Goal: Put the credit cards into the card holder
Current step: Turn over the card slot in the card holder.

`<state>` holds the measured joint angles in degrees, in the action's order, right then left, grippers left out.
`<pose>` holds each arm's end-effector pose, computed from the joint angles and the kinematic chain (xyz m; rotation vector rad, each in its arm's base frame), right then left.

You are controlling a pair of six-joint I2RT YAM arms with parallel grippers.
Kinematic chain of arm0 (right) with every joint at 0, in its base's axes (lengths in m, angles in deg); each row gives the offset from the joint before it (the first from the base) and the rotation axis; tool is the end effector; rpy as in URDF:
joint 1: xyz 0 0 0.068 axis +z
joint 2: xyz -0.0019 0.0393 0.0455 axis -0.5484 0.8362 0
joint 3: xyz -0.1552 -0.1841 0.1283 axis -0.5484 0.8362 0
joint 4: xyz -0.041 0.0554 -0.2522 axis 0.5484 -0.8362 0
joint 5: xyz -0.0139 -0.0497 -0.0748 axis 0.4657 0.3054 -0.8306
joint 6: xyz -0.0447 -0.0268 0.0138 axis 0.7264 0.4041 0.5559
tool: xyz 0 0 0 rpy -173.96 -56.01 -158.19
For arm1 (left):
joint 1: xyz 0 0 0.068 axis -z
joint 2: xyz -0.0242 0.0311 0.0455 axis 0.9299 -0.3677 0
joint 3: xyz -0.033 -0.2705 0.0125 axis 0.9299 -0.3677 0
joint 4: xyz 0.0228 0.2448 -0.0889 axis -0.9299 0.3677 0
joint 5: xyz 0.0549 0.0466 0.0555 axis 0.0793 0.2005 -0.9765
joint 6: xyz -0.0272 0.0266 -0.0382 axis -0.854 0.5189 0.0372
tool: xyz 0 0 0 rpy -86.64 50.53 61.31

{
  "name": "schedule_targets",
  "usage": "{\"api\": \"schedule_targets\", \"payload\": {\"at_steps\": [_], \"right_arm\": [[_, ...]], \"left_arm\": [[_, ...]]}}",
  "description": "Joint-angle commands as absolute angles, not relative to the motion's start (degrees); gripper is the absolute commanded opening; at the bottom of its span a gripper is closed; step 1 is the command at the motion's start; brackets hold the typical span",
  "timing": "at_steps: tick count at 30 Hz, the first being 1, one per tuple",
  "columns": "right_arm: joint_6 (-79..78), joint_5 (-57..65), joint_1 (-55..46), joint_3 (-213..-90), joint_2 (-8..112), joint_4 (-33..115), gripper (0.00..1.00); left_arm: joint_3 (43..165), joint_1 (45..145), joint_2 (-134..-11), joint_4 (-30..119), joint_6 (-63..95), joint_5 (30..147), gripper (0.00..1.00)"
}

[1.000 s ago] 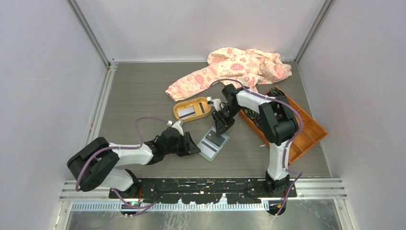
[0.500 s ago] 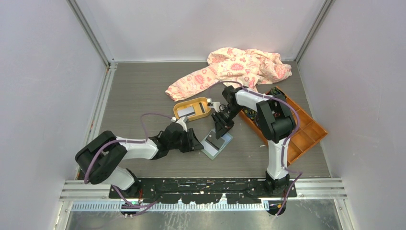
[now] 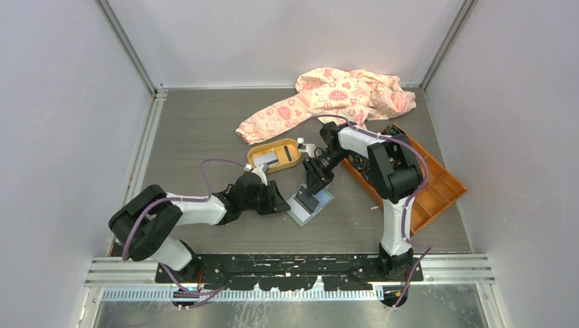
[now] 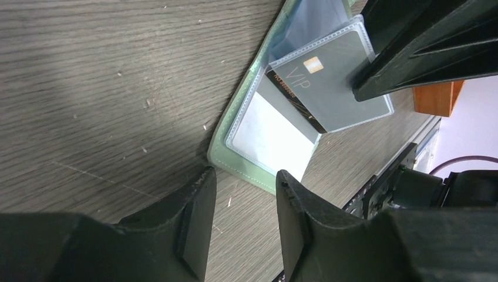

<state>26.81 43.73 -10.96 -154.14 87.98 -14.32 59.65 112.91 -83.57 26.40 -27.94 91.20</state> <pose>0.3248 0.1614 0.1452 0.9784 -2.6282 -1.2232 0.1869 -0.1931 0.1331 -0.1114 2.4785 -1.0818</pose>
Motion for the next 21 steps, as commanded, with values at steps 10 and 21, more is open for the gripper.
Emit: {"api": "schedule_targets", "payload": {"at_steps": [10,21], "right_arm": [[27.64,48.15,-10.22,-155.93,86.30,-16.23,0.41],[29.37,50.13,-9.19,-156.26,87.11,-17.97,0.54]], "left_arm": [[57.00,112.63,-71.61,32.17,-26.70,88.91,0.42],[58.98,113.55,-77.86,26.97,-27.87,91.83,0.41]]}}
